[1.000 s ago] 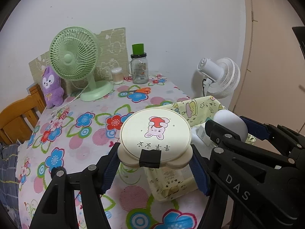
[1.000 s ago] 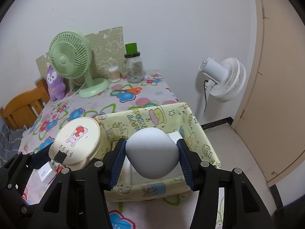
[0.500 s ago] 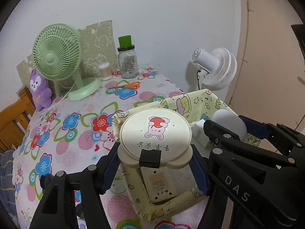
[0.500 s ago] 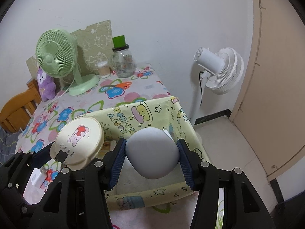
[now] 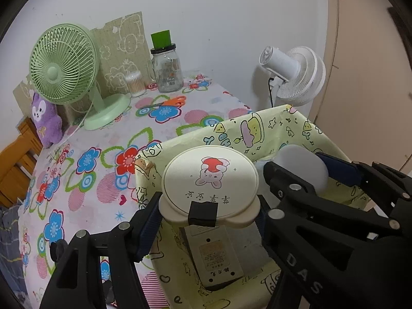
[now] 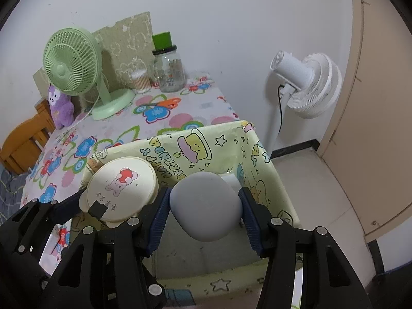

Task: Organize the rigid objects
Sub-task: 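Lower the compact and puck into the box and open both grippers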

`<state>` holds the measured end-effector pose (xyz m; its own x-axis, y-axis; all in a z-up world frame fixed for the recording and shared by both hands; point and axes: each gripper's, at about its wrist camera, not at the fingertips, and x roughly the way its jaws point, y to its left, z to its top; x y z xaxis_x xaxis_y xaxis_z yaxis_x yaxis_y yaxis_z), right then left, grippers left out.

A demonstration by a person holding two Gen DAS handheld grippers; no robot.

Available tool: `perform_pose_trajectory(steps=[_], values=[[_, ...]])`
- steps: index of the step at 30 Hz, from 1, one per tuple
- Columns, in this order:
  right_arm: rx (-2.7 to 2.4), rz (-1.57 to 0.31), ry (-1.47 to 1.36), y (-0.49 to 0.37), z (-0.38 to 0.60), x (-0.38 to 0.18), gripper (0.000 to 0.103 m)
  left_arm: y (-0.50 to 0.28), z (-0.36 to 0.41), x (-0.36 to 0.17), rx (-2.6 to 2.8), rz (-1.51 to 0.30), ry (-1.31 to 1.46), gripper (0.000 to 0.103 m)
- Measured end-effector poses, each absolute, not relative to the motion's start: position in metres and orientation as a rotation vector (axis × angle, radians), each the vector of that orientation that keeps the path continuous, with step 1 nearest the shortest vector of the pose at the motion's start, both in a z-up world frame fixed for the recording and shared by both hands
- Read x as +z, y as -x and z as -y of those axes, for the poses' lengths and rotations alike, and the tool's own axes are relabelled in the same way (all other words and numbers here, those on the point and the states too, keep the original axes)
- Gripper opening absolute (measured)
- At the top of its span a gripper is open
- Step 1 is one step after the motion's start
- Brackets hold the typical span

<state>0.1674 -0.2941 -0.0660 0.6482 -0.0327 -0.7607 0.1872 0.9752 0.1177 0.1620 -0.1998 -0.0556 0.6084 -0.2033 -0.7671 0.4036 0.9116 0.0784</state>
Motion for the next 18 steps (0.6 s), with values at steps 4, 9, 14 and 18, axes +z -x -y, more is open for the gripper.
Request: perform_pose_trajectory(steps=[4, 9, 14, 18], values=[[-0.126, -0.877, -0.197, -0.176, 0.296, -0.071, 0.057, -0.166, 0.204, -0.058, -0.352, -0.852, -0.267, 0.072], [-0.094, -0.883, -0.196, -0.182, 0.296, -0.071, 0.058, -0.17, 0.204, -0.057, -0.36, -0.863, -0.246, 0.078], [-0.058, -0.888, -0.214, -0.184, 0.296, -0.072, 0.059, -0.17, 0.204, -0.057, -0.377, -0.868, -0.235, 0.081], [-0.045, -0.893, -0.22, -0.185, 0.293, -0.071, 0.066, -0.169, 0.203, -0.055, -0.371, -0.865, -0.239, 0.081]])
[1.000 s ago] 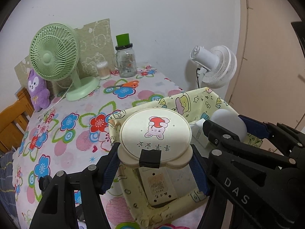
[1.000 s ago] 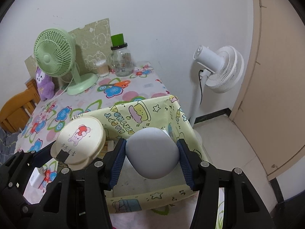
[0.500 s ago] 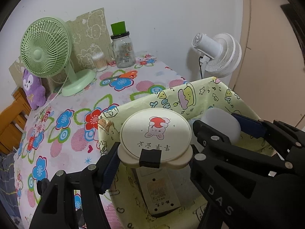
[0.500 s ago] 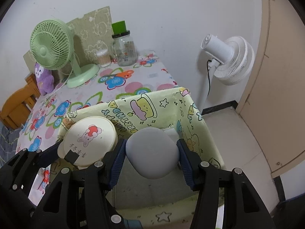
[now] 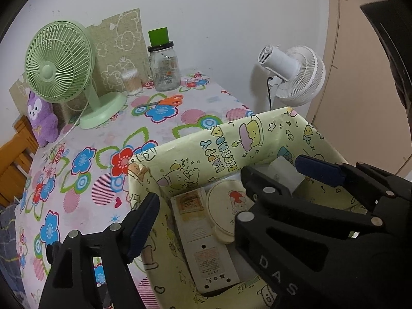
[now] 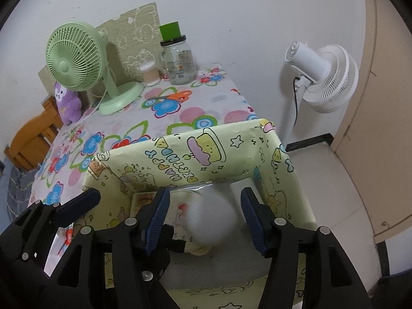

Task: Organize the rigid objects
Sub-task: 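Lower the compact and puck into the box and open both grippers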

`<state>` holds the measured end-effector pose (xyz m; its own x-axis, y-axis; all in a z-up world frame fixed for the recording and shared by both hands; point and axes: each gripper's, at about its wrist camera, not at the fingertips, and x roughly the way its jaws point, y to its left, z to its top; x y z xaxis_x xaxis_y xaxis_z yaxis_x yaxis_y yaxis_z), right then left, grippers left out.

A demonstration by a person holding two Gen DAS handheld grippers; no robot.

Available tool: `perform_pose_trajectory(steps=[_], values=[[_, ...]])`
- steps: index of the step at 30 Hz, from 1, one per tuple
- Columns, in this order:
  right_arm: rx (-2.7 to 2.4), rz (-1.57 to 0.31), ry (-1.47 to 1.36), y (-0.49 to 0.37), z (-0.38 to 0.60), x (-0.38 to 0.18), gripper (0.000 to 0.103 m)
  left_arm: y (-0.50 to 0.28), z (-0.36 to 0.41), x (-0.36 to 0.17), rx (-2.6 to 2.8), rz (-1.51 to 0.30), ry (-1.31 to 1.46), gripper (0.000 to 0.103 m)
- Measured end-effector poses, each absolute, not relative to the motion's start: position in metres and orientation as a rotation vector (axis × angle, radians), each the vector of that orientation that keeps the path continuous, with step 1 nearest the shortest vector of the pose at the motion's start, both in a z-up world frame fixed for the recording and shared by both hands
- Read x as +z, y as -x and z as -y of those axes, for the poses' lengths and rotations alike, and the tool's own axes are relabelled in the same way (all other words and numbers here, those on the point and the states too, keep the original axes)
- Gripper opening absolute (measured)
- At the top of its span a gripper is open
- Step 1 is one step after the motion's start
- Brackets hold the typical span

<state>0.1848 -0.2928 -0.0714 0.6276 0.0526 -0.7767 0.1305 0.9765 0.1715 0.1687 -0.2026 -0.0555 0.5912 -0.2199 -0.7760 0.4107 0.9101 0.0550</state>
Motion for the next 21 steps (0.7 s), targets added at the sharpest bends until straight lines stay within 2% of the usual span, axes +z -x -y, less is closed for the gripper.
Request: perform_pose_trajectory(steps=[3, 4, 5, 10, 14, 21], values=[[-0.056, -0.889, -0.22, -0.181, 0.291, -0.069, 0.075, -0.167, 0.201, -0.054, -0.38, -0.864, -0.239, 0.081], [-0.057, -0.888, -0.226, -0.18, 0.292, -0.068, 0.084, -0.166, 0.201, -0.053, -0.38, -0.865, -0.24, 0.081], [-0.058, -0.889, -0.235, -0.178, 0.292, -0.068, 0.087, -0.165, 0.201, -0.053, -0.38, -0.865, -0.239, 0.081], [-0.065, -0.895, -0.241, -0.17, 0.292, -0.066, 0.088, -0.16, 0.2, -0.051, -0.384, -0.865, -0.242, 0.081], [-0.068, -0.872, -0.235, -0.16, 0.287, -0.058, 0.094, -0.149, 0.196, -0.045, -0.385, -0.847, -0.238, 0.082], [-0.066, -0.842, -0.224, -0.145, 0.276, -0.047, 0.098, -0.134, 0.183, -0.035, -0.375, -0.818, -0.226, 0.084]])
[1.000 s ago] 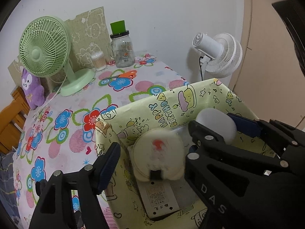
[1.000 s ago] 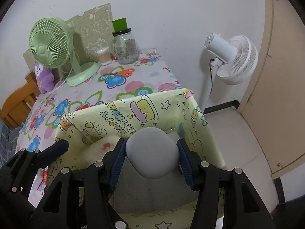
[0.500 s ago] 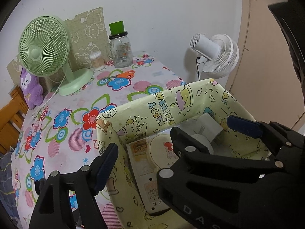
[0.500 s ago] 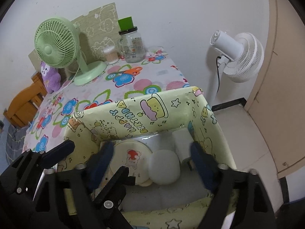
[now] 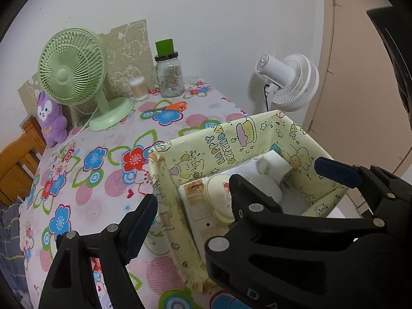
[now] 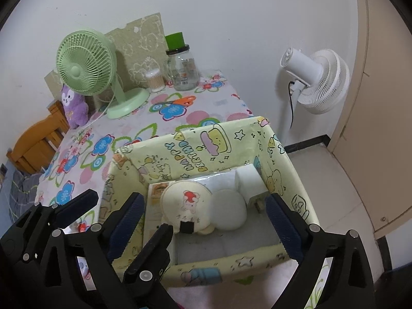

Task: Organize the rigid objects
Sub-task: 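Lower the compact and puck into the box and open both grippers, then withdraw both tools from the box toward the black key and lavender fob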

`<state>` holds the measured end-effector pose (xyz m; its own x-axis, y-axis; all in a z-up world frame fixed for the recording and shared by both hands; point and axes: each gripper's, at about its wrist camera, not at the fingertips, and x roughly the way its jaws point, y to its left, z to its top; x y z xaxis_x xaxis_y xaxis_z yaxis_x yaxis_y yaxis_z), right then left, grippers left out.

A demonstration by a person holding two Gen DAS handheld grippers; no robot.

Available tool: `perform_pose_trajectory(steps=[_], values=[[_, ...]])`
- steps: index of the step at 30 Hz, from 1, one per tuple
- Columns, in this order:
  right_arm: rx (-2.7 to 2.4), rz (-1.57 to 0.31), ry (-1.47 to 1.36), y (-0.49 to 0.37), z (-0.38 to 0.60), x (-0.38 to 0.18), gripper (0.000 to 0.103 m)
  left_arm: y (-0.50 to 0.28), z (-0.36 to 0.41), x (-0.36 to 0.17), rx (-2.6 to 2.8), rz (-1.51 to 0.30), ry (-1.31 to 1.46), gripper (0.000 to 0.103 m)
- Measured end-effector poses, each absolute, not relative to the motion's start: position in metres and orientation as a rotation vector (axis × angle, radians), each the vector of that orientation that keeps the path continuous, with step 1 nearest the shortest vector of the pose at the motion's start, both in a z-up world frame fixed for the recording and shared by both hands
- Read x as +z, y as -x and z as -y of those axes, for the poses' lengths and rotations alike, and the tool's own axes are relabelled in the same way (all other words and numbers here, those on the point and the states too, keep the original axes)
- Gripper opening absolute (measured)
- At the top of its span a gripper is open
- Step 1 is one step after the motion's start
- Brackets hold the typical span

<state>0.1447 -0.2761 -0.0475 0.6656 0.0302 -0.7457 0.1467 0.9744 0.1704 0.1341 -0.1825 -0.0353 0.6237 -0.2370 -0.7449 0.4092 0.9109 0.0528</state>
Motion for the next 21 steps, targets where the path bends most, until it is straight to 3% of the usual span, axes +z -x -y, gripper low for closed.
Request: perform_pose_trajectory(steps=[21], values=[[-0.082, -0.775, -0.186, -0.108, 0.233, -0.028, 0.103, -0.102, 0.137, -0.019, -0.352, -0.764, -0.2, 0.09]])
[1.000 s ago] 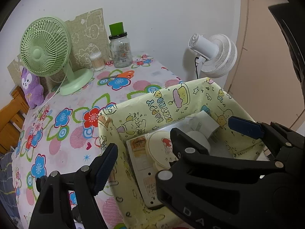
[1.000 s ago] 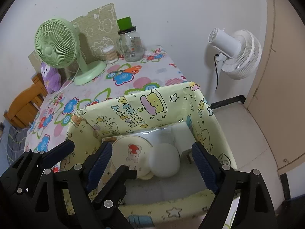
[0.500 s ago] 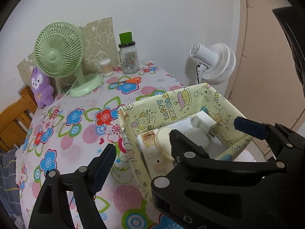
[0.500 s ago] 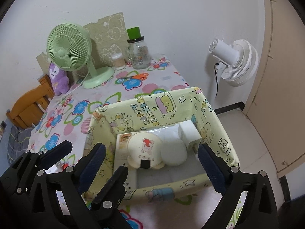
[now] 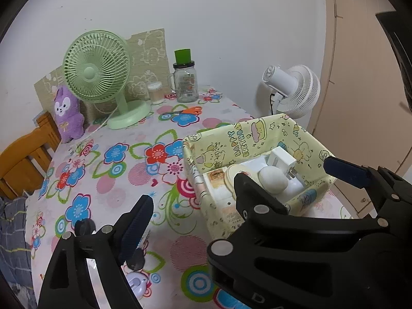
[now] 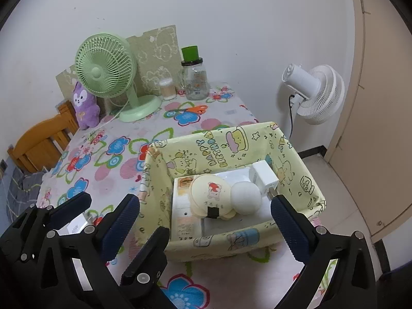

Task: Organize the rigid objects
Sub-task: 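Withdraw both tools from the box toward the black key and lavender fob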

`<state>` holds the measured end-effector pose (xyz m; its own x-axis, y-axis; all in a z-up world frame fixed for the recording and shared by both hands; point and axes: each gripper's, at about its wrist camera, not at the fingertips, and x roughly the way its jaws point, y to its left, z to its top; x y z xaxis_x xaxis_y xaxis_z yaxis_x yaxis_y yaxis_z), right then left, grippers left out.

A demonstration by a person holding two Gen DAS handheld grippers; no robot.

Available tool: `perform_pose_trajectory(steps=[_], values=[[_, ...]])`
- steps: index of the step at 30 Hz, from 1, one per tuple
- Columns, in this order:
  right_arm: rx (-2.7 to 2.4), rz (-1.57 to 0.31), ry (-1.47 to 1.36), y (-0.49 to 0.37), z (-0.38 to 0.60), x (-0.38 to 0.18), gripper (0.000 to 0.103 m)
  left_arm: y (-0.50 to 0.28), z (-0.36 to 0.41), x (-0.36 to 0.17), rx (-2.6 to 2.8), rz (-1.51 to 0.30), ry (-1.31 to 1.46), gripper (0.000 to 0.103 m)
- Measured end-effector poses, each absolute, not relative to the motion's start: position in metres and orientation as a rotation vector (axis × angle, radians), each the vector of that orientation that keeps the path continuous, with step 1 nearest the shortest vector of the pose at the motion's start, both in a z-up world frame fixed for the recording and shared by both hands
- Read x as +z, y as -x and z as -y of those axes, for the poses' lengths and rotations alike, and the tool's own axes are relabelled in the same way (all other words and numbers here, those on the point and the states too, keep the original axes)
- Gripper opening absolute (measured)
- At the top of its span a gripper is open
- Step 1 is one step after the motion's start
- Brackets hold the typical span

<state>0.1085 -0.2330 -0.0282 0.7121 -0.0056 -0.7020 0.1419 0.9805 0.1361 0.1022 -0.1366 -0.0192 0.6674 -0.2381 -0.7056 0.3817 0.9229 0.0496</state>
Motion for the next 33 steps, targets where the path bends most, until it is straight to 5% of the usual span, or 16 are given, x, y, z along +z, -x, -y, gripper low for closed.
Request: perform_pose_trajectory(steps=[33], values=[[-0.066, -0.711, -0.117, -0.065, 0.164, -0.011, 0.103, -0.061, 0.063, -0.009, -0.302, -0.712, -0.145, 0.103]])
